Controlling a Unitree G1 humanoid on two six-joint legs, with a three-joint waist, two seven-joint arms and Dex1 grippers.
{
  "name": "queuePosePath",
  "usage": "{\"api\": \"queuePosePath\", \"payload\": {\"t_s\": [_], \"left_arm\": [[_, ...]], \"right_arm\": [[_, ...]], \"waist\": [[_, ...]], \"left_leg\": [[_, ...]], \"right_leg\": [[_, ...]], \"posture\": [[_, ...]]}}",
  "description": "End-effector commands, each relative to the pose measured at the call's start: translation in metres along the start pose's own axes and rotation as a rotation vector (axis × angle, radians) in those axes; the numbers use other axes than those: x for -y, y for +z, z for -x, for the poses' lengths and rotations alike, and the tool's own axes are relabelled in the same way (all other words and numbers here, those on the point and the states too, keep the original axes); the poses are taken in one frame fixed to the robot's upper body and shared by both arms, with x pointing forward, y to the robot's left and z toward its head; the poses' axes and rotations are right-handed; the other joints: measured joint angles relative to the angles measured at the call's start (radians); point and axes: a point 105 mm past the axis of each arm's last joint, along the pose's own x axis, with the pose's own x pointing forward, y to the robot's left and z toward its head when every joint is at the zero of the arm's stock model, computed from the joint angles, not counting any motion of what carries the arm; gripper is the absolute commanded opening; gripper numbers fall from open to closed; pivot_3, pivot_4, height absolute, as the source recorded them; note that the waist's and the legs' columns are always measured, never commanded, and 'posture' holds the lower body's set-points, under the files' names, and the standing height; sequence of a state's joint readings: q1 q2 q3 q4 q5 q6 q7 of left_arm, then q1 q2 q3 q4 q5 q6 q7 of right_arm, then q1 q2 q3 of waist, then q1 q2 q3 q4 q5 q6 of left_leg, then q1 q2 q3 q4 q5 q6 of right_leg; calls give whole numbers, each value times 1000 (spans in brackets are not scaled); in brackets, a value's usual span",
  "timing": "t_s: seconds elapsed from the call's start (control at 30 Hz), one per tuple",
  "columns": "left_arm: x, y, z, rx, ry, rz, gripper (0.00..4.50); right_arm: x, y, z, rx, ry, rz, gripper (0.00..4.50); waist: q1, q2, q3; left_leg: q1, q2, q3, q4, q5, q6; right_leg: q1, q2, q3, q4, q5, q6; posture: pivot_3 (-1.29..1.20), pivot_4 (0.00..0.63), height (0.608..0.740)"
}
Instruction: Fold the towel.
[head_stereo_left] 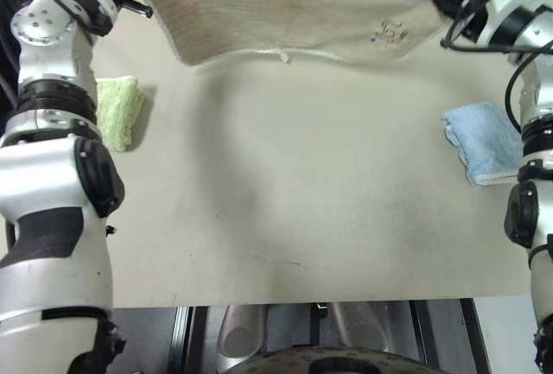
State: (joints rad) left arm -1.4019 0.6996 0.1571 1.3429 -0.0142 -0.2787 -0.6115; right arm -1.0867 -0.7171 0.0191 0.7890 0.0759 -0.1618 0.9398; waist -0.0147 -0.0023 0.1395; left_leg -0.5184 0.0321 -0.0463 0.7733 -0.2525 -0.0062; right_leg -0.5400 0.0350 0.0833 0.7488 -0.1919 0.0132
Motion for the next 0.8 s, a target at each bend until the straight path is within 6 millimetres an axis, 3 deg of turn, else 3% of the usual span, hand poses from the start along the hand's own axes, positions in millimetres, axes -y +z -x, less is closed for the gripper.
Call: {"api": "queuePosePath", "payload": {"t_s": [0.03, 0.17, 0.3, 0.4, 0.63, 0.8], "left_arm": [[3, -3, 15, 10, -165, -2, 15], [19, -36, 45, -129, -445, -18, 15], [21, -59, 87, -305, -685, 45, 15], [16, -66, 103, -374, -728, 69, 15], [3, -101, 166, -614, -822, 74, 15], [0, -109, 198, -731, -884, -8, 15]], "right_arm": [[-9, 18, 24, 70, 114, 22, 0], [-36, 20, 47, 79, 239, -16, 0], [-69, 18, 76, 35, 375, -59, 0], [-80, 18, 86, 17, 404, -87, 0], [-128, 2, 117, -96, 514, -182, 0], [-158, -13, 140, -186, 585, -215, 0]], "waist": [[-1, 0, 0], [-2, 0, 0], [-4, -2, -1], [-5, -3, -1], [-2, -2, -2], [1, -7, -5]], "left_leg": [[-1, -1, 1, 0, 0, 0], [-8, -2, 1, 5, 0, 0], [-7, -2, -2, 10, -1, 1], [-5, -2, -2, 13, -3, 1], [1, -2, -3, 14, -3, 2], [7, -2, -3, 14, -3, 2]], "right_leg": [[-2, -1, 0, 2, -2, 0], [-7, -3, 0, 7, -3, 1], [-5, -2, -2, 10, -4, 0], [-2, -2, -2, 11, -7, -5], [4, -2, -2, 14, -9, -6], [9, -2, -2, 15, -10, -10]], "posture": [[0, 150, 697], [0, 150, 697], [0, 150, 697], [0, 150, 697], [0, 150, 697], [0, 150, 697]]}}
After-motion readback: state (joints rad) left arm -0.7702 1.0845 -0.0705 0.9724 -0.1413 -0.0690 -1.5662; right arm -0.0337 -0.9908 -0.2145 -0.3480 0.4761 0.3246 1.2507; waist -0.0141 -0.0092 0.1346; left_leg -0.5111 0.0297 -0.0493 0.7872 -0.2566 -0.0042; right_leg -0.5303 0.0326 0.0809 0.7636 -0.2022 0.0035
